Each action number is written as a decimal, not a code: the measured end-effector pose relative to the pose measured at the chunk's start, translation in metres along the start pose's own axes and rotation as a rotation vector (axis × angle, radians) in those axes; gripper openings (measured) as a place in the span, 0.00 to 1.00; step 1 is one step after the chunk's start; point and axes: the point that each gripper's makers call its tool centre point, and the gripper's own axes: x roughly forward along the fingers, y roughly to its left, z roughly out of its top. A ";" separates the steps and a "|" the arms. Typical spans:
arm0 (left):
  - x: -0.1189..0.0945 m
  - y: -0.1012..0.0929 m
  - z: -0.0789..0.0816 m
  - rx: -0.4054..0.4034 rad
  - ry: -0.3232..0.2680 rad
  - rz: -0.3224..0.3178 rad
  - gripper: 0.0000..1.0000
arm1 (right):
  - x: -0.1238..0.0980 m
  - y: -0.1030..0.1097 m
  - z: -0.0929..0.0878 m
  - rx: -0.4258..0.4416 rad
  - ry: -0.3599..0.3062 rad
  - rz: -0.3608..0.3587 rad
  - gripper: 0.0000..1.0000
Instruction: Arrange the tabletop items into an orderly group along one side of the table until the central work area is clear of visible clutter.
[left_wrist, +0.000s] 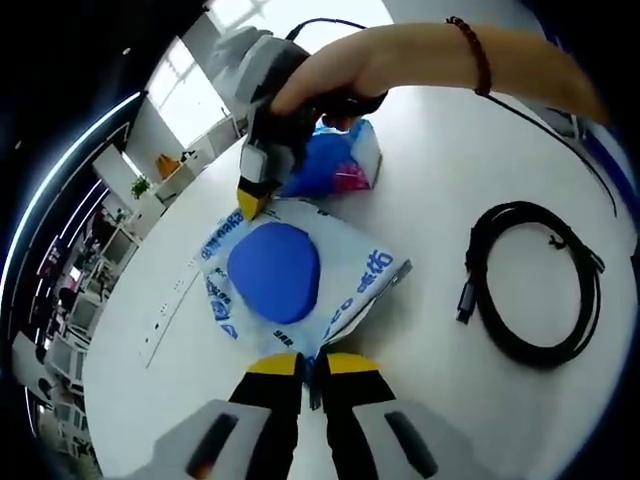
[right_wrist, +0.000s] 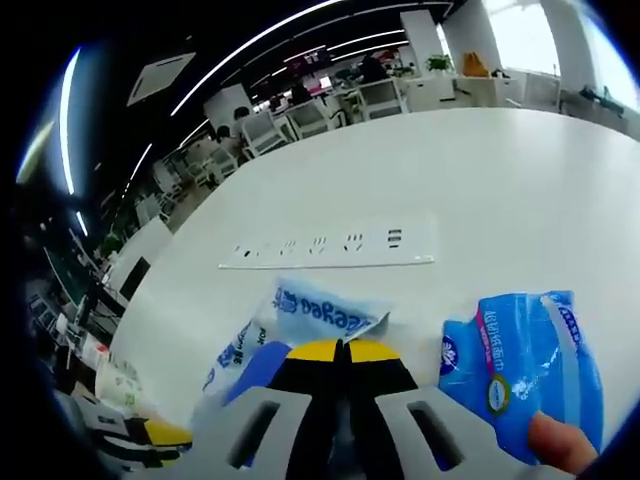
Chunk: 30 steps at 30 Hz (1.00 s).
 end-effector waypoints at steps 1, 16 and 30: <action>-0.001 0.000 0.000 -0.001 -0.001 0.000 0.05 | -0.001 0.000 0.000 0.002 0.000 0.001 0.00; -0.021 0.000 0.004 0.011 0.000 0.010 0.05 | -0.025 0.007 -0.003 -0.021 -0.002 0.009 0.00; -0.033 0.005 0.001 0.002 0.015 0.029 0.05 | -0.044 0.016 -0.003 -0.049 -0.028 0.012 0.00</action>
